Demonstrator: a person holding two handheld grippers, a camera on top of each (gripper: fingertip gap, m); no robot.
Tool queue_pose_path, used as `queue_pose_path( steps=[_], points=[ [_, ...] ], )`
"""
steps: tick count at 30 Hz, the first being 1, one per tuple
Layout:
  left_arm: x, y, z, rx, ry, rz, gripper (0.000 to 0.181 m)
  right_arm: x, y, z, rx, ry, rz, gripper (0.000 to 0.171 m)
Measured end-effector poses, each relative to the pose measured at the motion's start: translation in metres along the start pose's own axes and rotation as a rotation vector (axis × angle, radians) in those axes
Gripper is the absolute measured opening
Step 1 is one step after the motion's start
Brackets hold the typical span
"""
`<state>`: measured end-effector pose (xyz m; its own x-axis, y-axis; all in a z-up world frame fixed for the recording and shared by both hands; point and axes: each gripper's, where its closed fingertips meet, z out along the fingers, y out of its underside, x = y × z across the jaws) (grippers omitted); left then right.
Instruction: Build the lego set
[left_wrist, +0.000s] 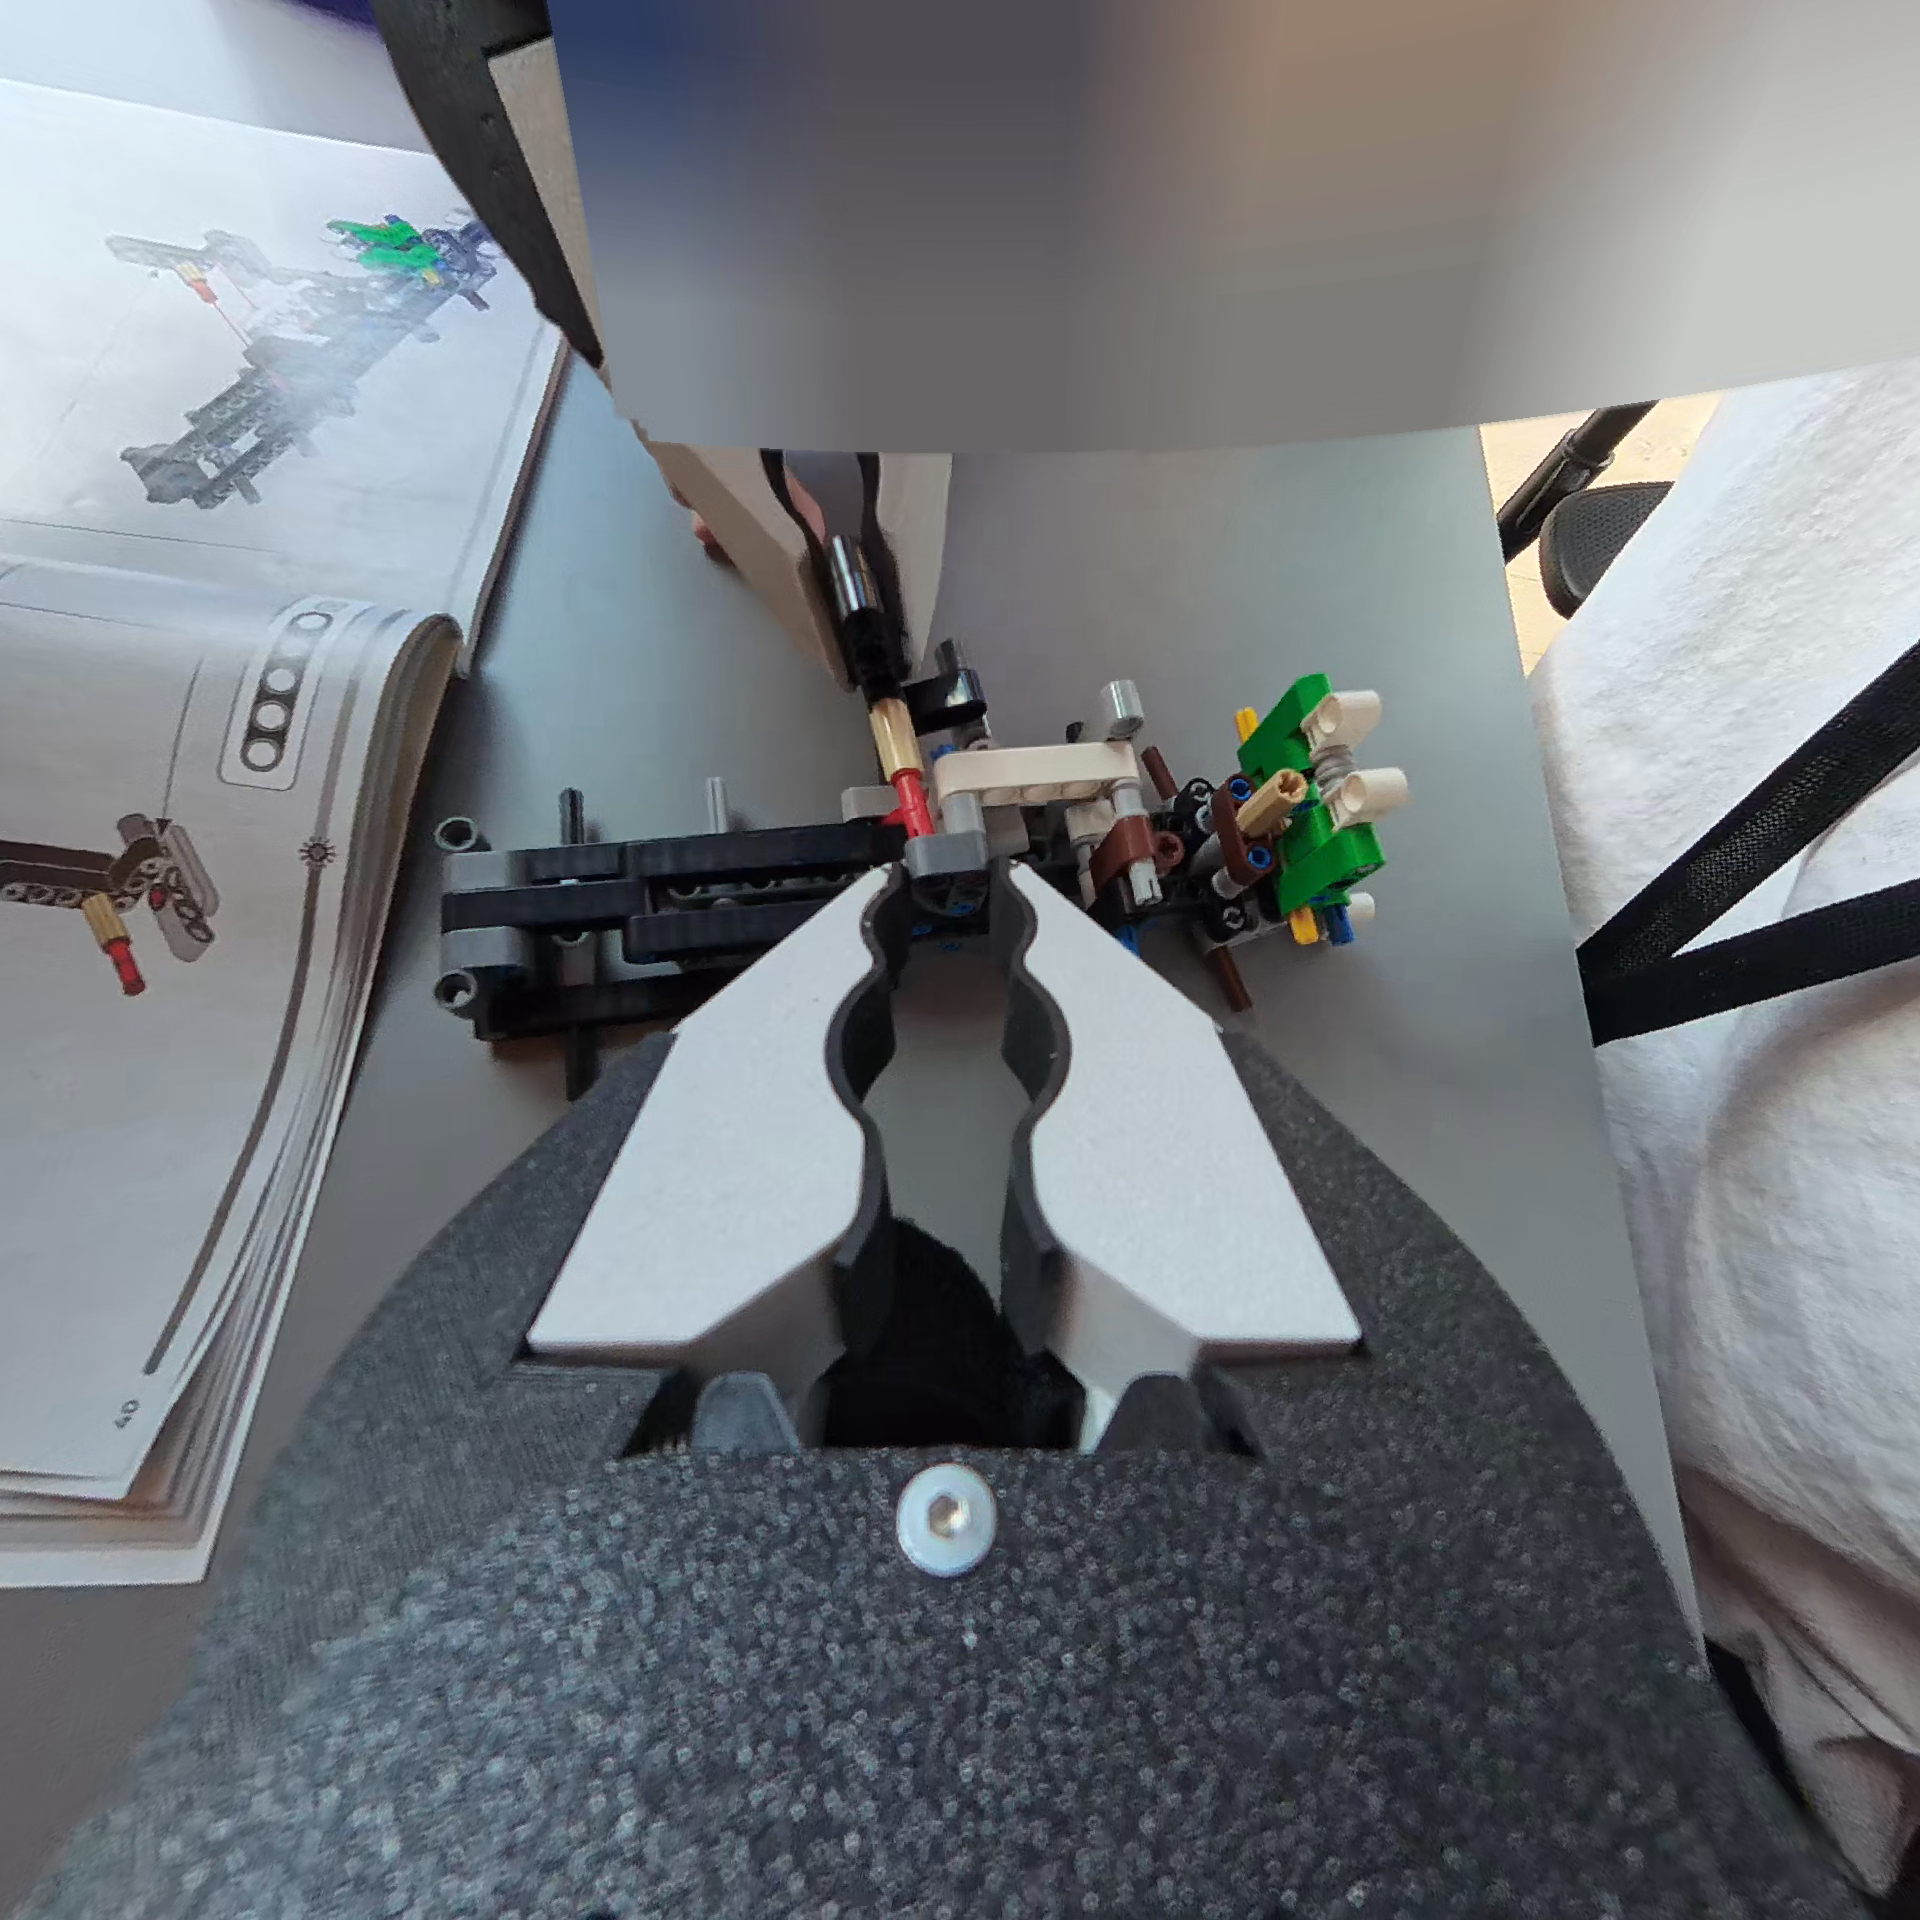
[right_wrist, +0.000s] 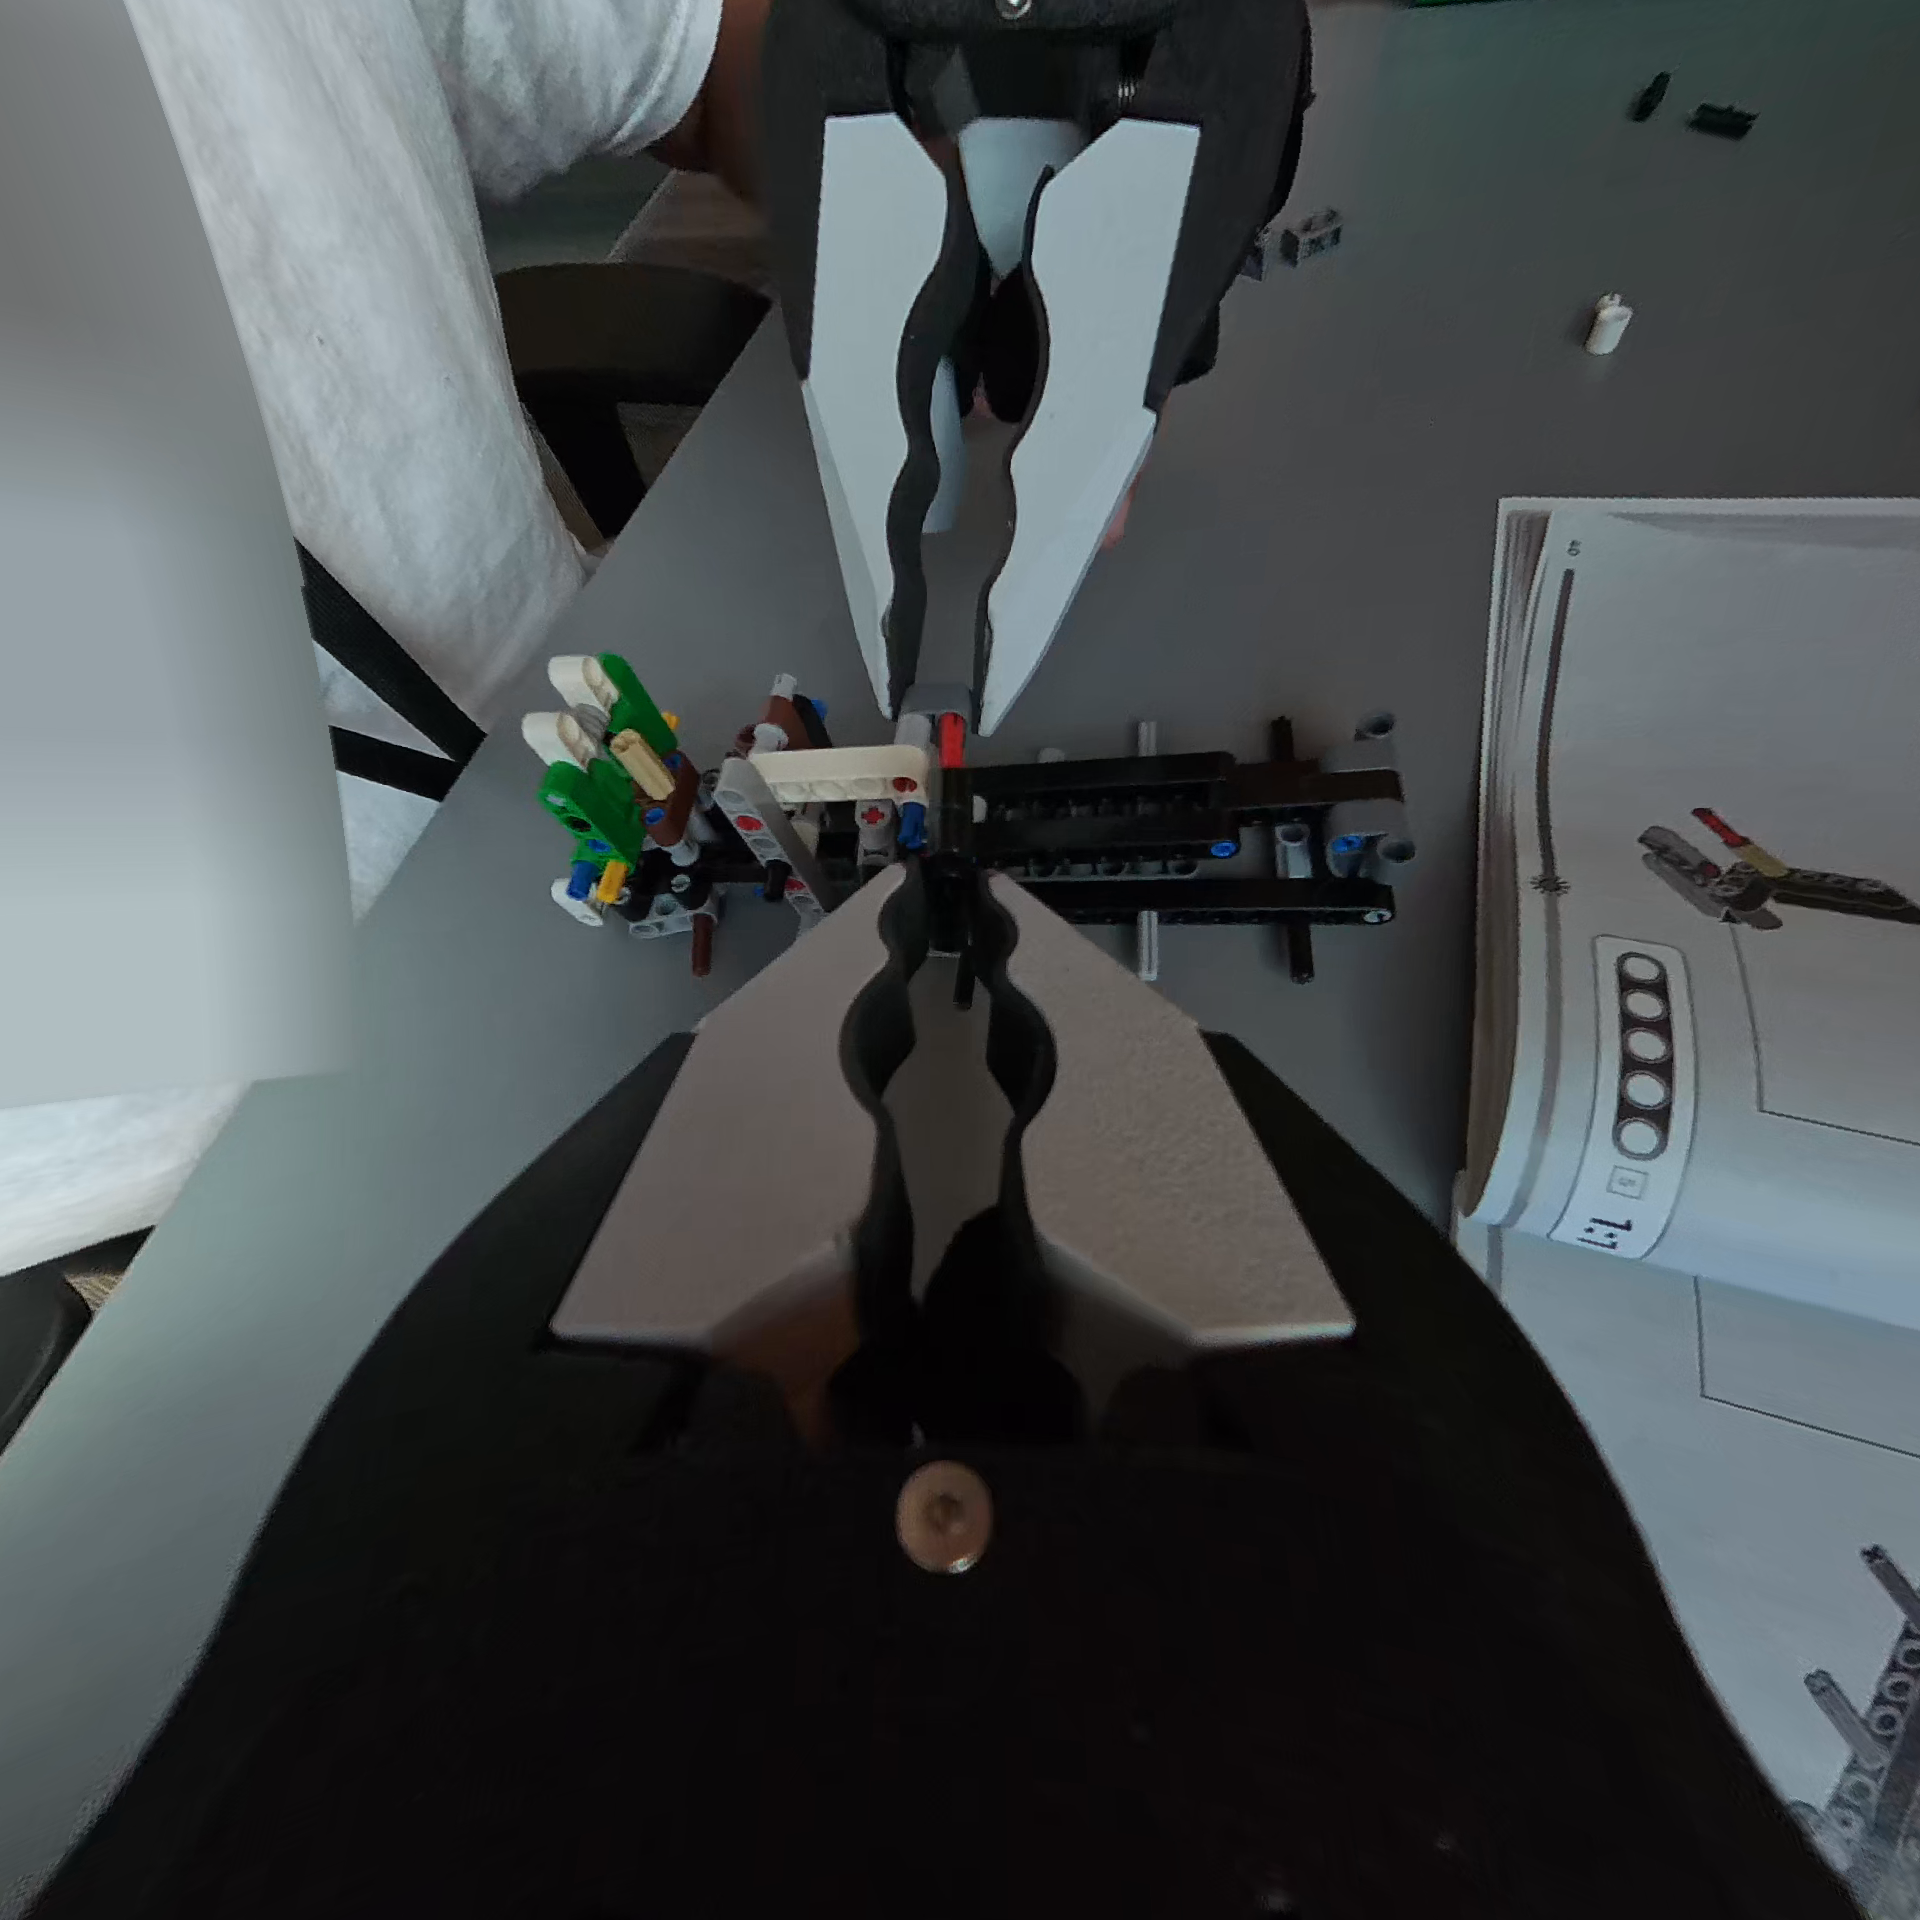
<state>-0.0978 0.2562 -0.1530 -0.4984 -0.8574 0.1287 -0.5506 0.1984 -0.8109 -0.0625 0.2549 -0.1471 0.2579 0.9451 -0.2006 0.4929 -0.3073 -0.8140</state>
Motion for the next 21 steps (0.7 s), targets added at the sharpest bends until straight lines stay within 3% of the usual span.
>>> queue_pose_path(
  steps=[11,21],
  points=[
    [-0.0006,0.0003,0.0000,-0.011,0.022,-0.036,0.013,0.0008,-0.0045,-0.0021,-0.065,0.152,-0.282,0.006],
    [0.0010,0.0006,0.0004,-0.019,0.029,-0.034,0.014,-0.0001,-0.0056,-0.0006,-0.007,0.154,-0.344,0.006]
  ],
)
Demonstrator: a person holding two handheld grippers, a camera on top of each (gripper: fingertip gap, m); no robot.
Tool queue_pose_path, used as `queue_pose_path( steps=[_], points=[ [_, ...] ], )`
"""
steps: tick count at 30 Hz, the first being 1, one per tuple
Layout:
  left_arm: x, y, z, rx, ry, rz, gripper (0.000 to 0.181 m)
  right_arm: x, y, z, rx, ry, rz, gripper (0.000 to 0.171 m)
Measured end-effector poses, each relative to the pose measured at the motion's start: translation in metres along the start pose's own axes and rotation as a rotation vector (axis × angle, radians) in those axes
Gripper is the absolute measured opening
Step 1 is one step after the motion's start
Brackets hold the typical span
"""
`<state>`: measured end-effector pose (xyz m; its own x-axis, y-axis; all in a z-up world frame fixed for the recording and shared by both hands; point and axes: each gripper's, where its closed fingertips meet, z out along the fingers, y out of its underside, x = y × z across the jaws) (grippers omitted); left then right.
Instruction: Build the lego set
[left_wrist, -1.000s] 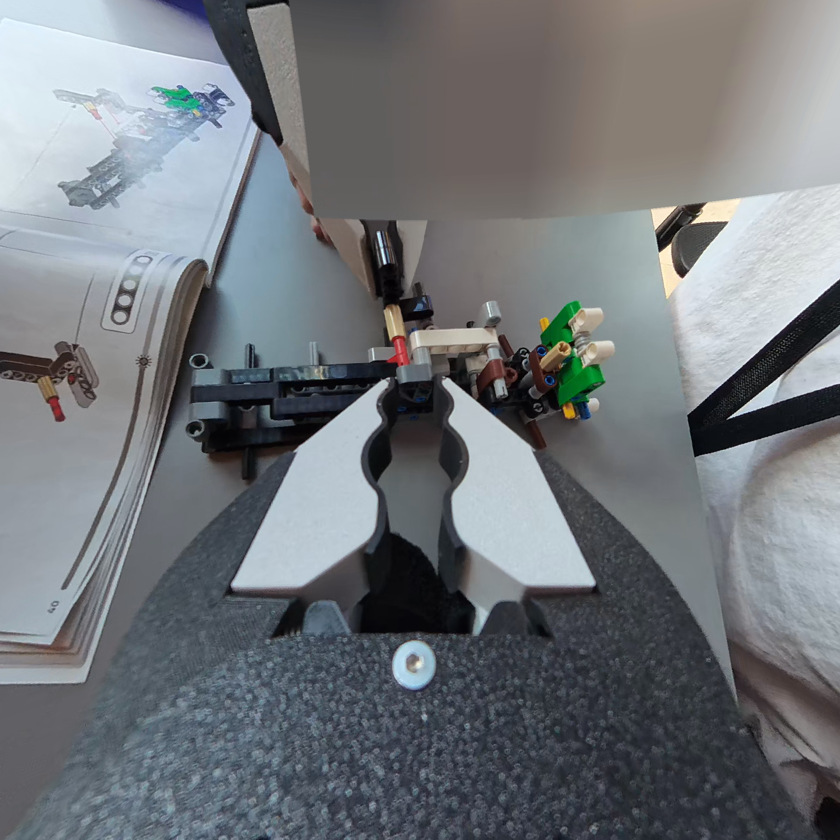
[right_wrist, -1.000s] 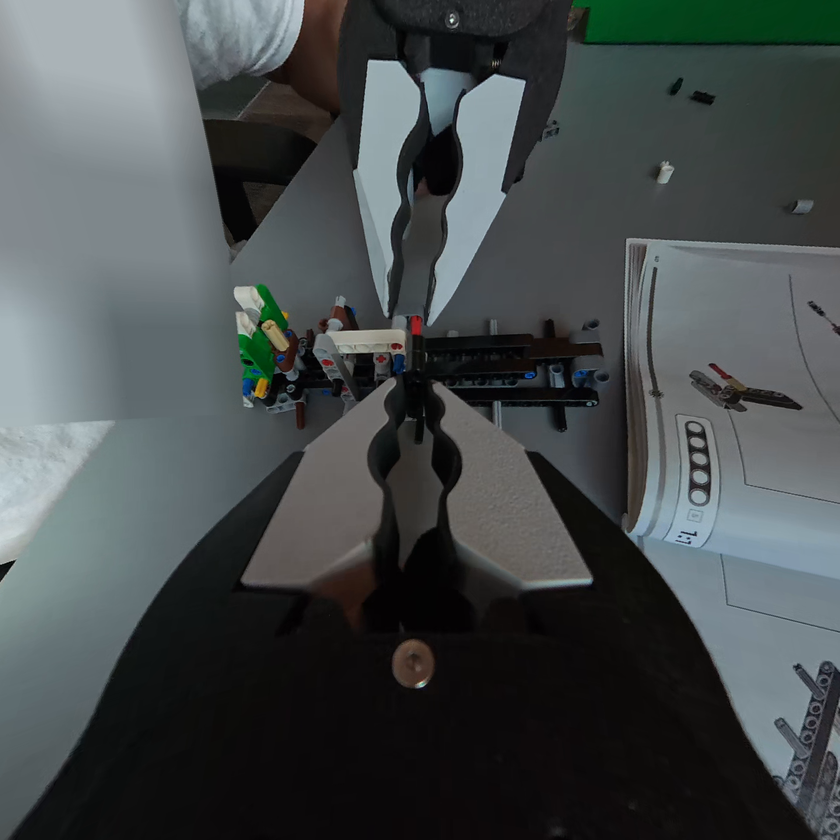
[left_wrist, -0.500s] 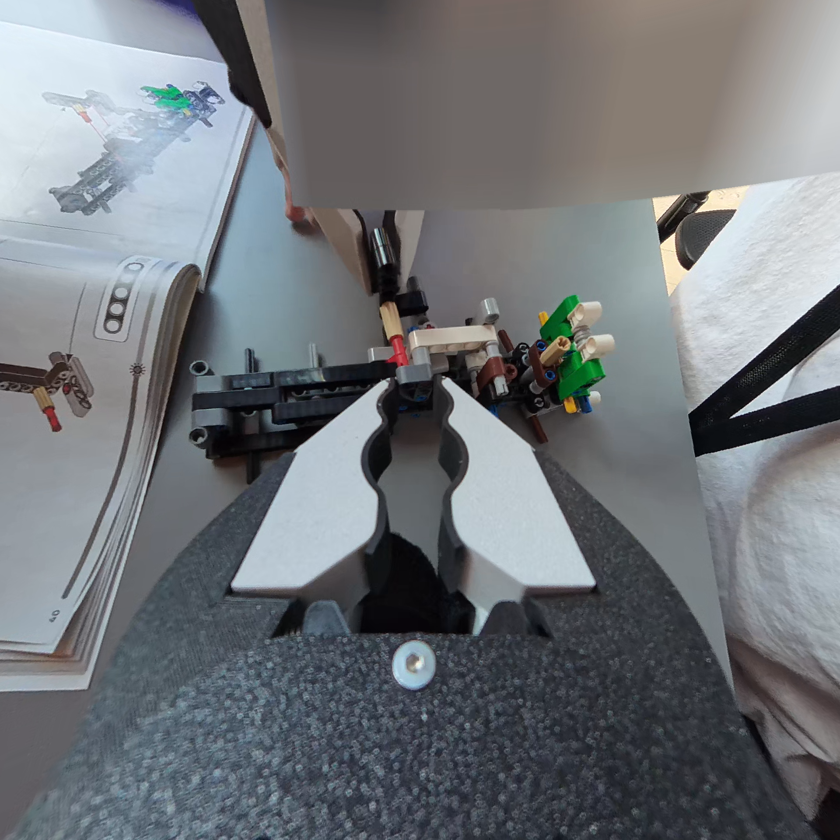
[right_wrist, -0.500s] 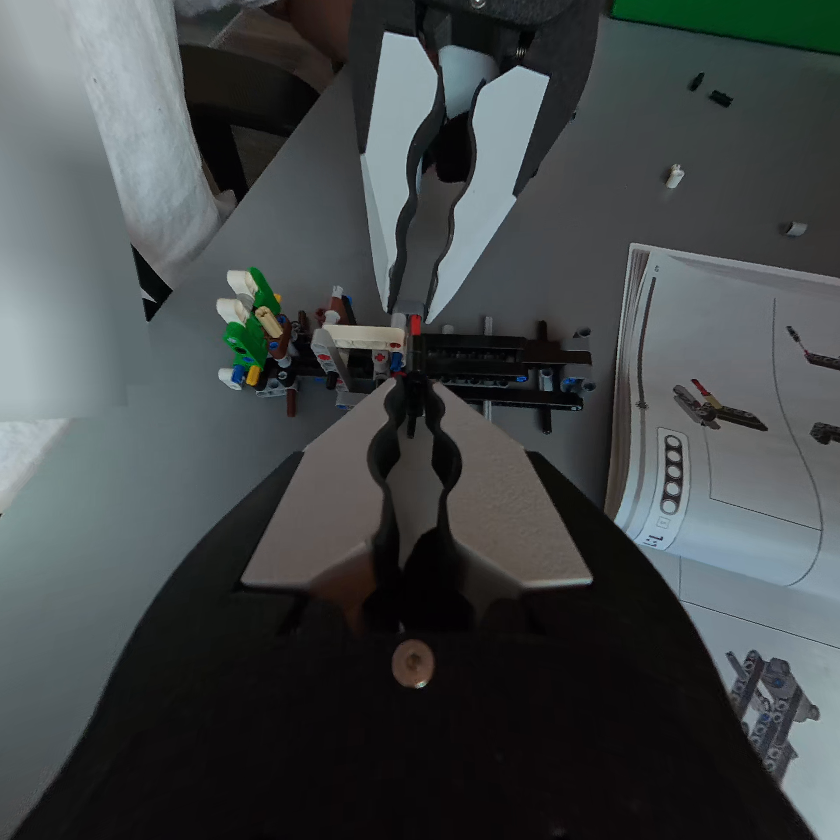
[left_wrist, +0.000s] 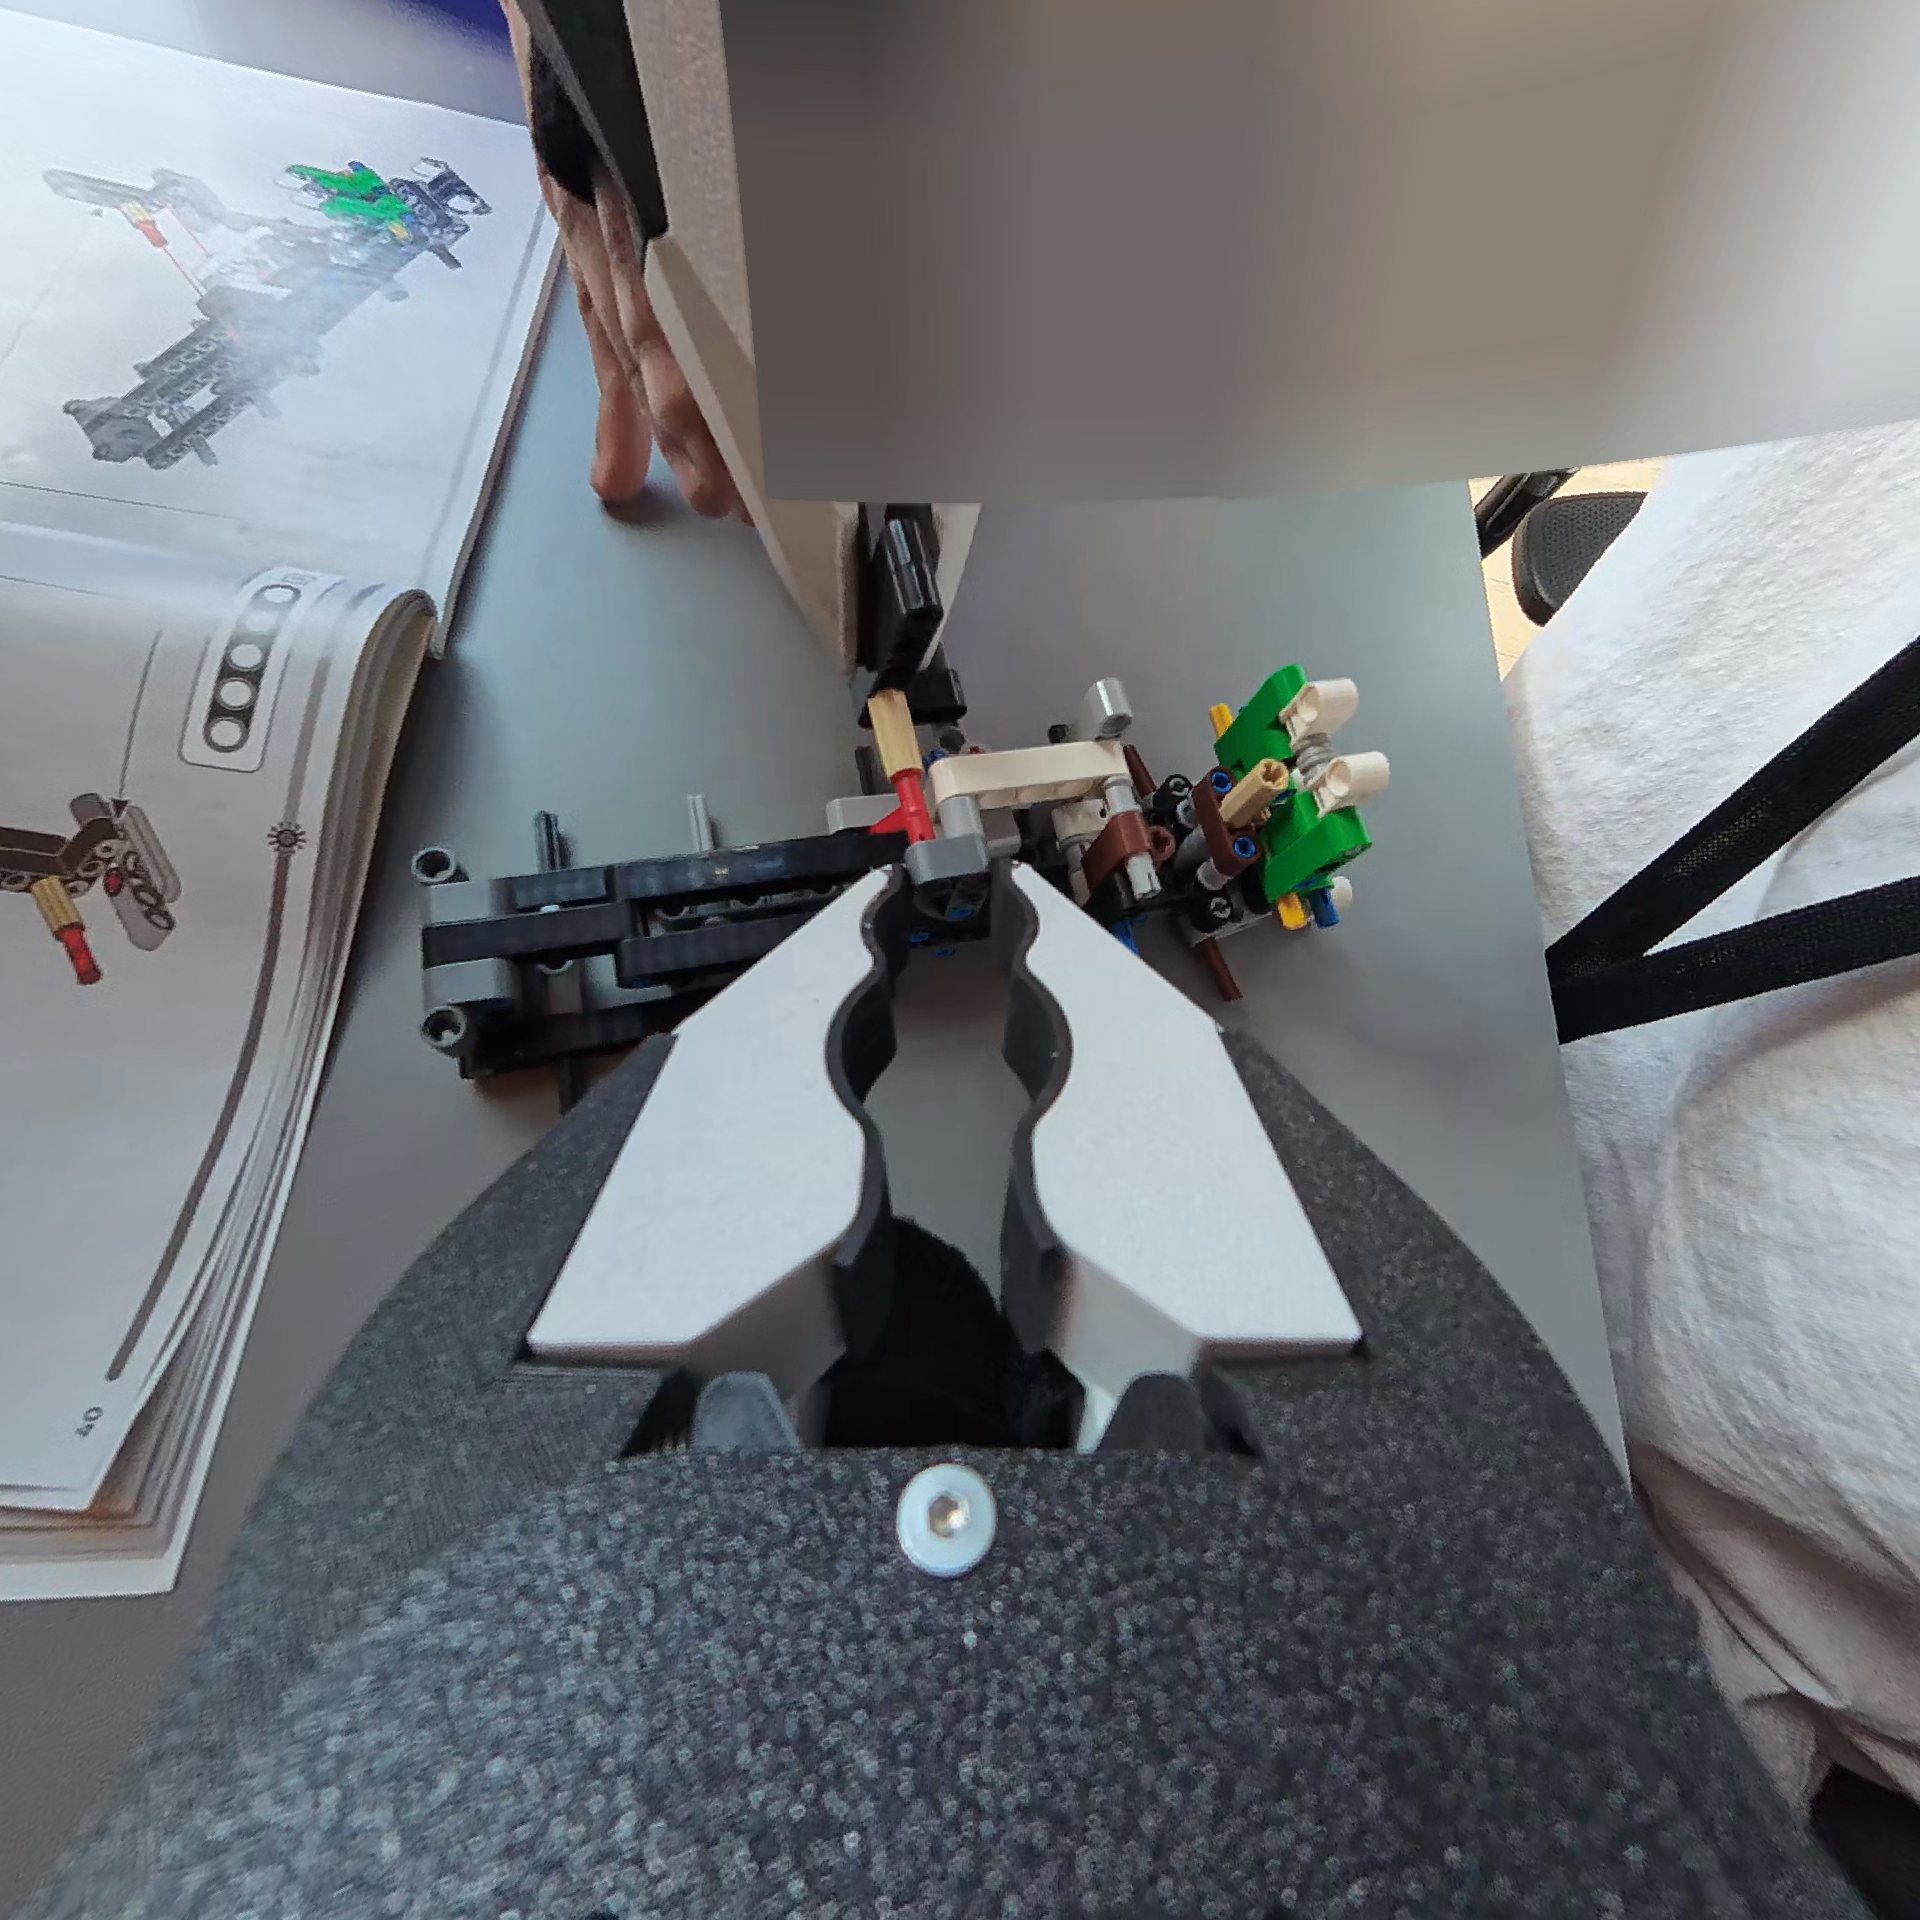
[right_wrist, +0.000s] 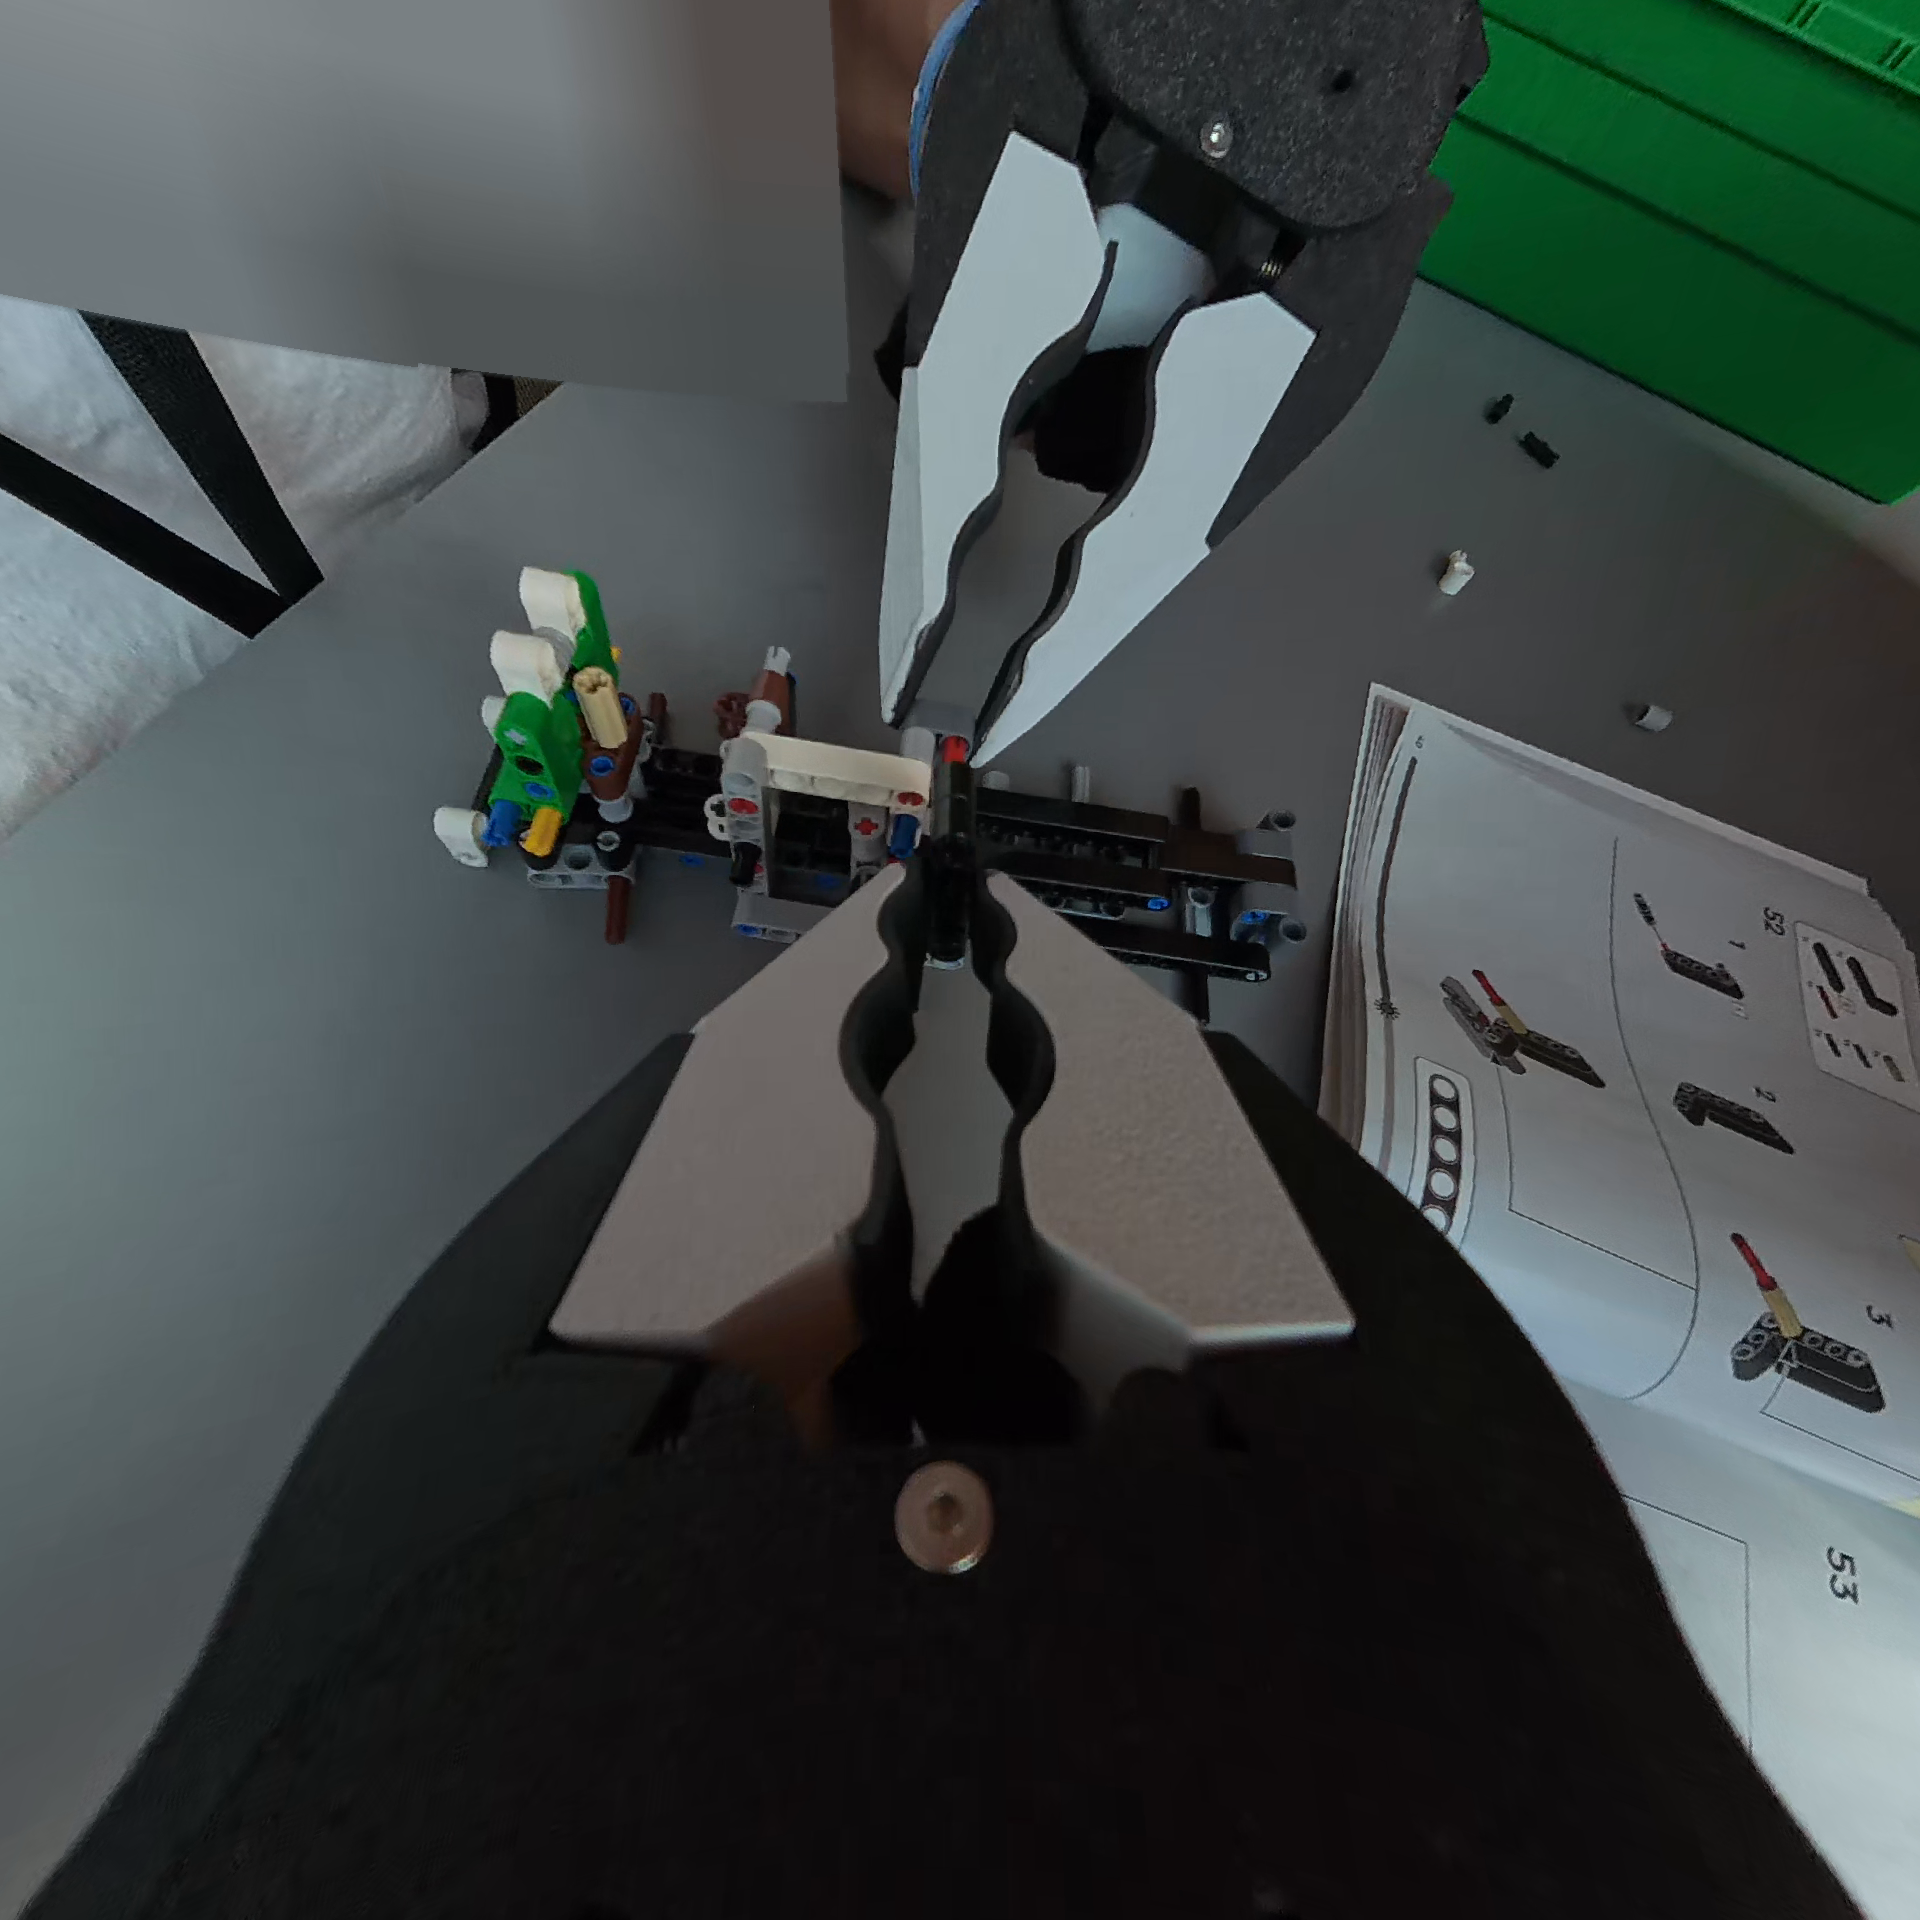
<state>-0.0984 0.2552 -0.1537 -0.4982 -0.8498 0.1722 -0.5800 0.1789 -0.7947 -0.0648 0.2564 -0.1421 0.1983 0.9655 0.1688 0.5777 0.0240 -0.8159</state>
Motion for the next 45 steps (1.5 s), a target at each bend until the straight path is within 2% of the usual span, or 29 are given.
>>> queue_pose_path(
  steps=[7,15,29,33,45],
  points=[
    [0.001,0.000,0.001,-0.007,-0.007,0.018,0.014,0.000,0.000,0.000,0.001,-0.077,0.153,0.005],
    [0.003,0.000,0.003,-0.015,-0.002,0.030,0.014,0.001,-0.005,-0.001,0.017,-0.135,0.232,0.006],
    [0.003,-0.001,0.003,0.002,0.010,0.016,0.014,-0.002,0.003,0.002,0.049,-0.113,0.197,0.006],
    [0.004,0.000,0.003,0.006,0.023,0.007,0.014,-0.005,0.013,0.009,-0.012,-0.086,0.126,0.006],
    [0.003,-0.001,0.004,-0.002,-0.001,0.018,0.014,-0.002,0.005,0.008,0.009,-0.079,0.115,0.006]
  ],
)
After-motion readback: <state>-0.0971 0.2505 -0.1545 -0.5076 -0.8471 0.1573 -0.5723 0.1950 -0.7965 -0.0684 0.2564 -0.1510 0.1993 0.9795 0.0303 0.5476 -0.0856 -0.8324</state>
